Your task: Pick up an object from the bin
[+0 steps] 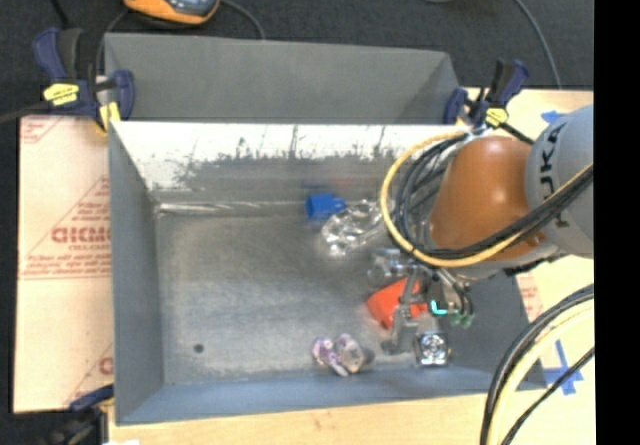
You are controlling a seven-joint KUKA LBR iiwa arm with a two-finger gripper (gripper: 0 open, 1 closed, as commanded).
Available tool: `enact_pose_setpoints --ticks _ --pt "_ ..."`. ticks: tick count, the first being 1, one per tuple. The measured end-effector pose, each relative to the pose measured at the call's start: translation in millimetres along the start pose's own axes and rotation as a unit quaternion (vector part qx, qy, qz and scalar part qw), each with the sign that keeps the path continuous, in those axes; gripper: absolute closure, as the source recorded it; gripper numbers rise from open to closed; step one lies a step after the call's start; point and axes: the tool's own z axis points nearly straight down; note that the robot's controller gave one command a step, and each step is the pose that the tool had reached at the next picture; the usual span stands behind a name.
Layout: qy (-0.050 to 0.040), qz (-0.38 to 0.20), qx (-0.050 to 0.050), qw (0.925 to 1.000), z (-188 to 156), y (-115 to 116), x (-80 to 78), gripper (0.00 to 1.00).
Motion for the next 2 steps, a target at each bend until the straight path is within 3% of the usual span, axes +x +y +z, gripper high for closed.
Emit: enact_pose_setpoints --ticks 1,2 --pt "-0.0050 -0.072 0.002 0.9974 64.3 -52.7 -52.2 0.00" --pt "-0.0057 -0.074 0.001 0.9973 61.6 -50.9 -52.6 1.00"
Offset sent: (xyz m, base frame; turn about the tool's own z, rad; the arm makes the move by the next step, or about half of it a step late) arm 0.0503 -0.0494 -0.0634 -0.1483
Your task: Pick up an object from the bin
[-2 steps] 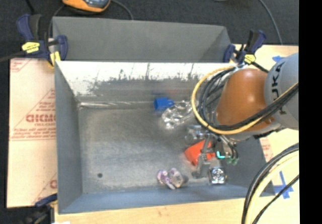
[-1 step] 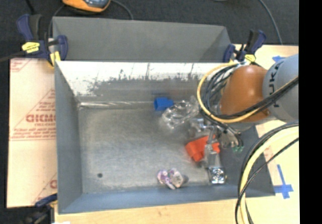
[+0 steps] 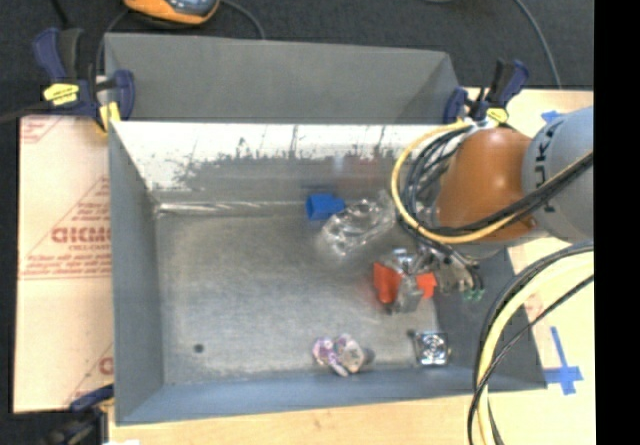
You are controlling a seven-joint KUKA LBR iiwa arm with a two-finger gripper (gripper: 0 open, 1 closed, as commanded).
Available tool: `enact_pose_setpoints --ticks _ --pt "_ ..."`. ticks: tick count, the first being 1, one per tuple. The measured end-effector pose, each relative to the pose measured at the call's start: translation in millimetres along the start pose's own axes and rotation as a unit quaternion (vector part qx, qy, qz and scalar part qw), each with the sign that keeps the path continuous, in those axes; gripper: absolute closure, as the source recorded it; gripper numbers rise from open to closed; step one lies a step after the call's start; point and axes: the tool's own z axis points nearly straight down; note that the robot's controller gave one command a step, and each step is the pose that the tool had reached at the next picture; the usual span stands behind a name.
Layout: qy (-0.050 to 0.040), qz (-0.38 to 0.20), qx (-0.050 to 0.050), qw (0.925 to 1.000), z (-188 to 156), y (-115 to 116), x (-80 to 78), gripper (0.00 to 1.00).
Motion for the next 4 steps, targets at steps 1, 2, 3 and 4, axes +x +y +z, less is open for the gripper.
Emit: enact_pose_setpoints --ticks 1,2,3,4 --pt "-0.0011 0.005 -0.012 0.9999 2 -25 -38.0 1.00" --pt "0.0020 -0.123 -0.002 0.9924 -11 -14 3.3 1.00" --pt "-0.0017 -0.115 -0.009 0.9934 -2 -24 -8.2 1.00" --pt "-0.0019 -0.137 -0.001 0.9905 -125 51 23.4 1.00"
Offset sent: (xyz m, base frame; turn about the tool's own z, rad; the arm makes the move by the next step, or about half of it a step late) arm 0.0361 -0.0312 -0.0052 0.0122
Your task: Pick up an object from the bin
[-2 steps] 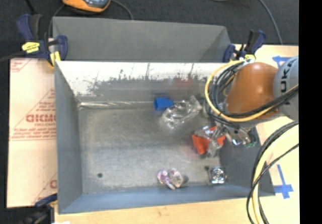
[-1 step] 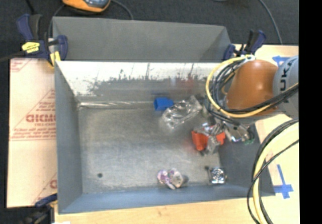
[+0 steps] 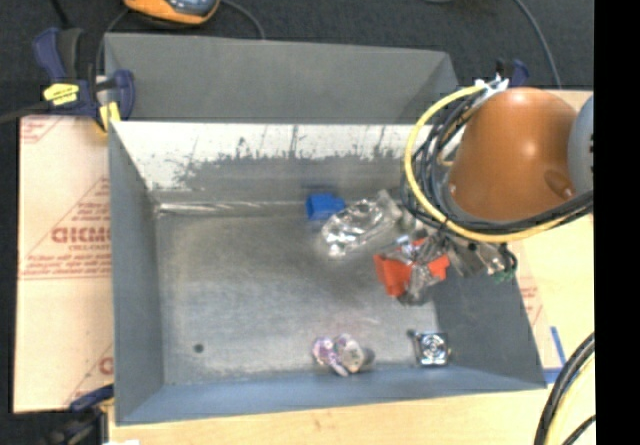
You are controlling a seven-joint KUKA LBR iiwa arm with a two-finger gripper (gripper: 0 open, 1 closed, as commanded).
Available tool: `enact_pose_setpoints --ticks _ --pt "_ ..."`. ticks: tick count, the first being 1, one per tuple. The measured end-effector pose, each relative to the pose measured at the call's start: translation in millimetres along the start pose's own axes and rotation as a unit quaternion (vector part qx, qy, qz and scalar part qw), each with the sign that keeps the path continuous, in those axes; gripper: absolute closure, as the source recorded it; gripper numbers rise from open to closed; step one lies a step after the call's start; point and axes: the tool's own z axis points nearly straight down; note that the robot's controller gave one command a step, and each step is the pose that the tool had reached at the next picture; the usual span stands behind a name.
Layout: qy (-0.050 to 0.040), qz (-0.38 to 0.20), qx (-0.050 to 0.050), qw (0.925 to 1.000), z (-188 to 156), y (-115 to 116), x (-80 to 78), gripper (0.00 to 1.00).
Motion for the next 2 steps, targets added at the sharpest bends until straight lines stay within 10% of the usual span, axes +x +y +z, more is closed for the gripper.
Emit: enact_pose_setpoints --ticks 1,2 --pt "0.0018 -0.249 -0.002 0.9685 37 -2 -40.7 1.00" --pt "0.0006 -0.250 0.001 0.9681 -38 3 -17.2 1.00"
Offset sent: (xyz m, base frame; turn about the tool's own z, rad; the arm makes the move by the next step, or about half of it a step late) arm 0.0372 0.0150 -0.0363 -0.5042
